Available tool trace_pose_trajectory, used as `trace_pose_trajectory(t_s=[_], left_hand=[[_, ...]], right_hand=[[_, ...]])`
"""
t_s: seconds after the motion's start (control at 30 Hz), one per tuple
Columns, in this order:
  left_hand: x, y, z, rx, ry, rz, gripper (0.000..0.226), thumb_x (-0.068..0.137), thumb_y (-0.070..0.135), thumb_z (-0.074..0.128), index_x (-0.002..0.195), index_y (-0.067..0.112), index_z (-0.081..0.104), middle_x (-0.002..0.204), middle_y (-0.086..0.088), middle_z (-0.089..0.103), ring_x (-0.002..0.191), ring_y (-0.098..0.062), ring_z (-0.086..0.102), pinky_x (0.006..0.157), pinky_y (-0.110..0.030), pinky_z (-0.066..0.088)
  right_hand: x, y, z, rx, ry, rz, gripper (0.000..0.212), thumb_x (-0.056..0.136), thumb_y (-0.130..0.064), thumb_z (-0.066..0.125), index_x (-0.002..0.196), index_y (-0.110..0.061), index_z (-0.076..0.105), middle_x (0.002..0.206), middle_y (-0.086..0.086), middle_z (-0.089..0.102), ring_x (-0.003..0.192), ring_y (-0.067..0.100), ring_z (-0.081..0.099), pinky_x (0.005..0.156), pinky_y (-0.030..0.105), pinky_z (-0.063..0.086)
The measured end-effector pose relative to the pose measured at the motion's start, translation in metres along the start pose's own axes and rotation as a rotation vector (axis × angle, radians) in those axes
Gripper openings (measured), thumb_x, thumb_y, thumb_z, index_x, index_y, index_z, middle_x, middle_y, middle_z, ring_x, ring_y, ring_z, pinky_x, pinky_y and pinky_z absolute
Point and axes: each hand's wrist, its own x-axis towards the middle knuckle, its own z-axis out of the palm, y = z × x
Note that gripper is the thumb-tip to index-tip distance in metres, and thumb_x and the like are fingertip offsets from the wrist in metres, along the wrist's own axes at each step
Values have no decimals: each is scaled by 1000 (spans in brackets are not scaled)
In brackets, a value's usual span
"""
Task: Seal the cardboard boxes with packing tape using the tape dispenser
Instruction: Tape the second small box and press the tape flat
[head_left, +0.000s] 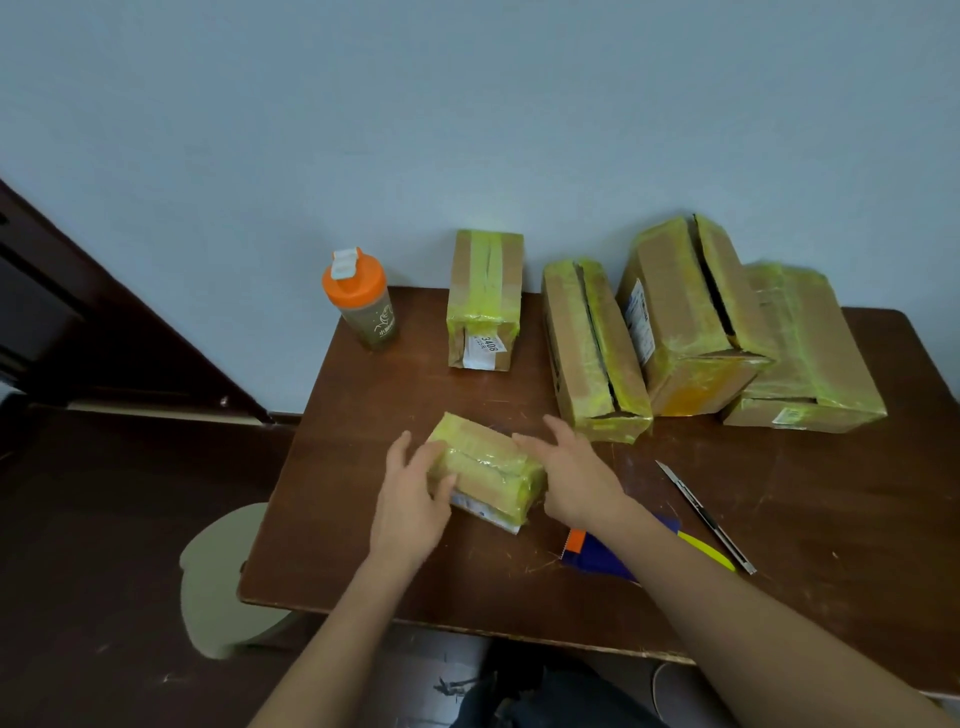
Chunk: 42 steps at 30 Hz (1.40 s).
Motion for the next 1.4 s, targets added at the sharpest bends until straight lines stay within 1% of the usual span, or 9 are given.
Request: trace_pose_trajectory(t_s=[0.17,0.3,0.37,0.5,0.7,0.97,1.17,1.27,1.4], left_hand=[[5,-1,18,-39,-104,95,49,90,22,66,137,20,52,162,-1,-1,143,-11,15,110,-32,31],[2,2,23,169,67,322,25,86,30,69,105,14,72,133,-7,49,119,-19,49,89,-40,54],[-2,2,27,269,-10,419,46,76,54,69,97,14,74,112,-3,59,107,-22,53,82,-34,55],[-7,1,41,346,-82,388,47,69,36,82,107,10,72,119,-9,64,127,-31,50,95,-40,49],[5,-2,34,360,-215,524,49,99,31,49,142,7,44,156,-5,25,146,-14,-2,112,-20,4],[18,-12,20,319,-279,495,43,101,22,46,142,7,44,157,-2,22,144,-7,-2,111,-14,2],[17,-6,18,289,-256,450,46,96,10,54,141,8,45,157,2,24,145,-5,5,109,-11,0],[15,-7,20,316,-257,481,47,97,8,51,144,9,42,158,3,22,142,0,0,109,-10,-2],[11,-4,19,339,-279,520,48,98,2,47,145,9,39,158,2,21,138,3,-2,108,-9,-2]], right_hand=[[3,4,9,-105,56,-80,46,89,-4,59,130,-15,42,116,12,58,98,30,61,74,41,53],[3,13,18,-187,145,-258,46,86,-1,62,127,-15,47,129,6,44,109,28,52,78,42,53],[7,14,21,-255,95,-318,35,89,1,57,121,-10,55,124,9,48,105,29,55,80,41,52],[19,14,19,-401,-2,-319,20,88,5,58,105,-4,63,104,12,56,93,31,60,76,41,53],[25,4,21,-525,-105,-230,17,91,7,50,99,4,64,98,17,58,90,36,63,63,36,47],[9,-5,3,-251,-62,-253,19,96,-12,56,110,-5,67,105,12,62,96,31,64,78,39,53],[-22,25,-40,-404,-302,114,84,74,-67,70,135,-18,39,128,5,54,119,30,54,91,43,43],[-29,27,-32,-477,-489,239,115,69,-67,75,153,-20,12,143,9,45,127,34,49,100,48,44],[-37,27,-7,-538,-484,287,119,74,-52,80,156,-27,-1,148,15,35,131,38,44,102,50,43]])
